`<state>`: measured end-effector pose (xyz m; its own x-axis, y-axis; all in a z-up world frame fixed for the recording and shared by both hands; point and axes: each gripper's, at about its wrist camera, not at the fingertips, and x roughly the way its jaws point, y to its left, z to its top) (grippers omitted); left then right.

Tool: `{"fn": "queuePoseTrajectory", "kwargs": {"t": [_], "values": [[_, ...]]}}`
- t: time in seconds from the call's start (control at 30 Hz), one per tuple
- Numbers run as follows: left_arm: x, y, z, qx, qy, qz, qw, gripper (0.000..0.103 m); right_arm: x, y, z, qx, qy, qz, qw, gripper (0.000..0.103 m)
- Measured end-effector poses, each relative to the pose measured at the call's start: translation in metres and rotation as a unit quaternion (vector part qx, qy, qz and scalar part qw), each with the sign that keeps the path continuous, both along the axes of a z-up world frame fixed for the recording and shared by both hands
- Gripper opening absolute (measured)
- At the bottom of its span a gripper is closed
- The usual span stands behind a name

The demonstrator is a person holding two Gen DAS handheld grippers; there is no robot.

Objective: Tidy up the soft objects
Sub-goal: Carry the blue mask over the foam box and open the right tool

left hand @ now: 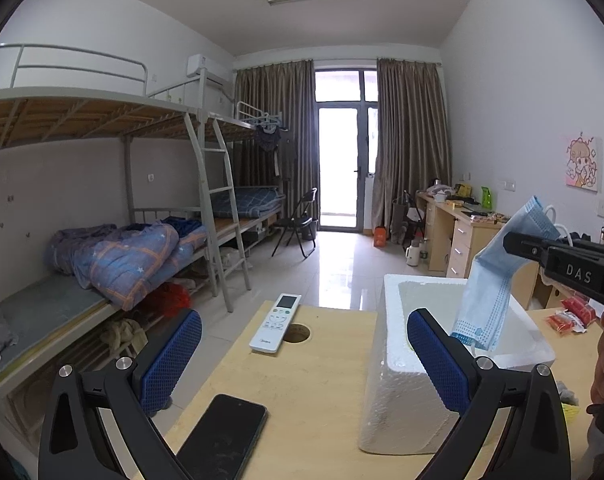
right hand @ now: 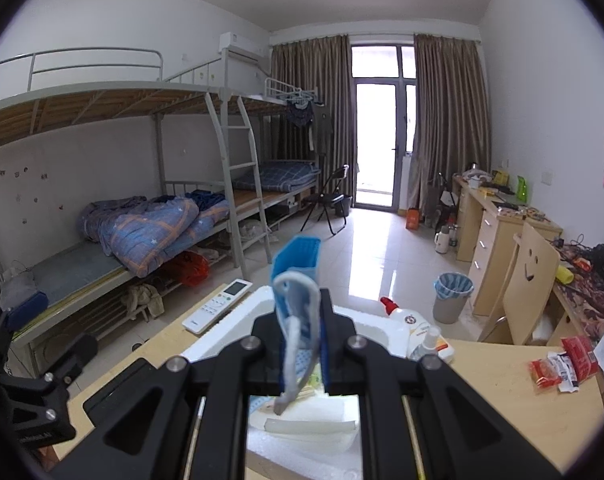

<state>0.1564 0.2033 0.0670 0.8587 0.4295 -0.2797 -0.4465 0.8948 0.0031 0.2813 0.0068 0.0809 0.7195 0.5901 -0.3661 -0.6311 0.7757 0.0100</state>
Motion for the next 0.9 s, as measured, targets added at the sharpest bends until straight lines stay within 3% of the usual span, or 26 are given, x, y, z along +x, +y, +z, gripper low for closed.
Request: {"fn": "queuePoseTrajectory", "kwargs": {"t": [0.63,0.67,0.73,0.77,0.8,0.9], "values": [[0.009,-0.001,-0.002,-0.003,0.000,-0.007,1.0000,0.103,0.015,0.010,-0.005,-0.019,0.018,-0.015,1.000,0.016],[0.009,-0.001,-0.002,-0.002,0.001,-0.008,1.0000,0.103,0.016,0.010,-0.006,-0.020,0.020,-0.015,0.999,0.020],[0.010,-0.002,-0.003,-0.003,0.001,-0.011,0.9999,0.103,0.014,0.009,-0.006,-0.018,0.019,-0.020,0.999,0.048],[0.010,-0.002,-0.003,-0.004,0.001,-0.013,0.9999,0.103,0.013,0.008,-0.005,-0.015,0.016,-0.022,1.000,0.072],[0.011,-0.003,-0.004,-0.003,0.002,-0.013,0.9999,0.103,0.012,0.005,-0.004,-0.007,0.013,-0.024,1.000,0.085],[0.011,-0.004,-0.004,-0.005,0.002,-0.016,0.9999,0.103,0.007,0.002,-0.001,-0.002,-0.003,-0.036,0.999,0.091]]}}
